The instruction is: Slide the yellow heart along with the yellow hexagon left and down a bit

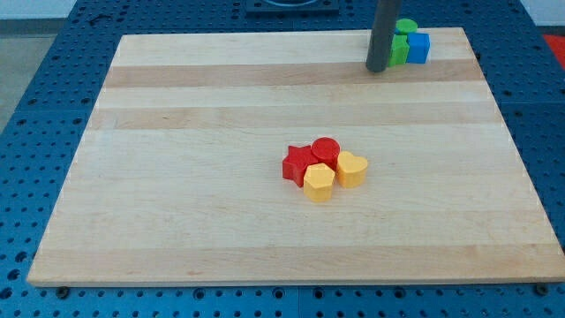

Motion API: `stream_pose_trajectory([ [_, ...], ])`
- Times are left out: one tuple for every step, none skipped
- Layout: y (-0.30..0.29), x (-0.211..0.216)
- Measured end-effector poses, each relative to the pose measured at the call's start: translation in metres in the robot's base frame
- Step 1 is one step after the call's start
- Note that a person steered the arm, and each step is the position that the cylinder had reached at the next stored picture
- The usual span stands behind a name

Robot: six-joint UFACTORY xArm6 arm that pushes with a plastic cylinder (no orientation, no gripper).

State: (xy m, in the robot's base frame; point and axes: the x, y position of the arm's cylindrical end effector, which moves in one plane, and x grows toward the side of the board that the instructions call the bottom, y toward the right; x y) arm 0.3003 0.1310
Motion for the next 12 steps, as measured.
stream_pose_trajectory([
  [0.0,0.042],
  [-0.007,0.089],
  [-0.012,0.122],
  [-0.014,0.15],
  [-0.019,0.165],
  [-0.032,0.166],
  [-0.04,0.179],
  [-0.049,0.187],
  [-0.062,0.194],
  [-0.071,0.203],
  [-0.077,0.205],
  [-0.082,0.204],
])
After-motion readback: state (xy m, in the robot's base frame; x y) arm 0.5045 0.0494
